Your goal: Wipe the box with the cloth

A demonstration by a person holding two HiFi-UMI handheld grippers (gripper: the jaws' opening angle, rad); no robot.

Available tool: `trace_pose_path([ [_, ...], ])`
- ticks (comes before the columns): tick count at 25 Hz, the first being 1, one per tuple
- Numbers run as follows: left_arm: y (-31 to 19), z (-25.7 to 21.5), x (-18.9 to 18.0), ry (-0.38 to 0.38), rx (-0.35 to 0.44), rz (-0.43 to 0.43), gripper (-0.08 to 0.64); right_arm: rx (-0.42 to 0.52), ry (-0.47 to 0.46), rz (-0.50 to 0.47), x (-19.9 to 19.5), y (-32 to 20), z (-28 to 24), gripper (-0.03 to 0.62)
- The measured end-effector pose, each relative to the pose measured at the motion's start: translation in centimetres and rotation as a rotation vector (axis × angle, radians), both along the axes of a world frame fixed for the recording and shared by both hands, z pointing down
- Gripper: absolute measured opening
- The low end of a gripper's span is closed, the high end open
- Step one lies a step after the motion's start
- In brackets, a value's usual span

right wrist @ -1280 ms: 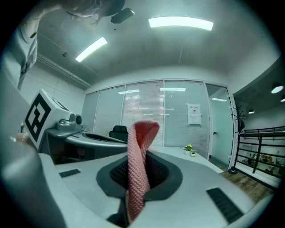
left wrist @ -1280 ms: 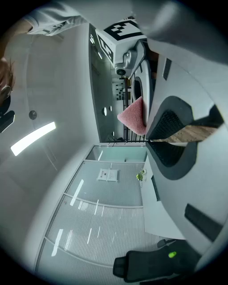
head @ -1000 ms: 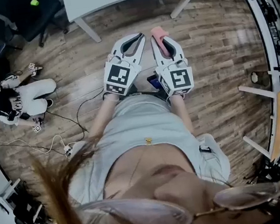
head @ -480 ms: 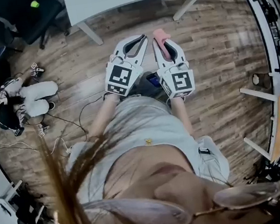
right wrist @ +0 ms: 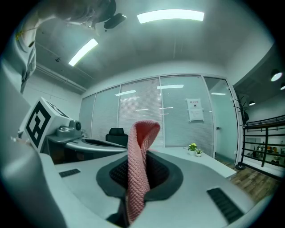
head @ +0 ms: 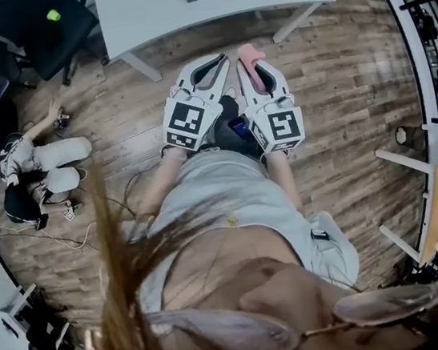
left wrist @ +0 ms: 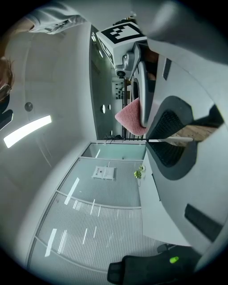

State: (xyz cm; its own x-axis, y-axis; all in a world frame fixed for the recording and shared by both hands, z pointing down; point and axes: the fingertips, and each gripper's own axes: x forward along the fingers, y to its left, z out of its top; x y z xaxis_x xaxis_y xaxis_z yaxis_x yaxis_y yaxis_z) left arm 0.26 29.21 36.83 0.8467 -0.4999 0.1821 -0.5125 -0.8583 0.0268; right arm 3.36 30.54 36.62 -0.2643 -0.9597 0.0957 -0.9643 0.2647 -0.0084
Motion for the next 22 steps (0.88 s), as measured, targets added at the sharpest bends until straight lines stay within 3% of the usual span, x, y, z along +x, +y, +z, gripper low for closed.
trace_pose_path([
  [22, -16.1, 0.1, 7.4, -0.006, -0.041, -0.042, 0.04, -0.027, -0.045, -0.036, 7.5, -16.1, 0.0, 0.04],
])
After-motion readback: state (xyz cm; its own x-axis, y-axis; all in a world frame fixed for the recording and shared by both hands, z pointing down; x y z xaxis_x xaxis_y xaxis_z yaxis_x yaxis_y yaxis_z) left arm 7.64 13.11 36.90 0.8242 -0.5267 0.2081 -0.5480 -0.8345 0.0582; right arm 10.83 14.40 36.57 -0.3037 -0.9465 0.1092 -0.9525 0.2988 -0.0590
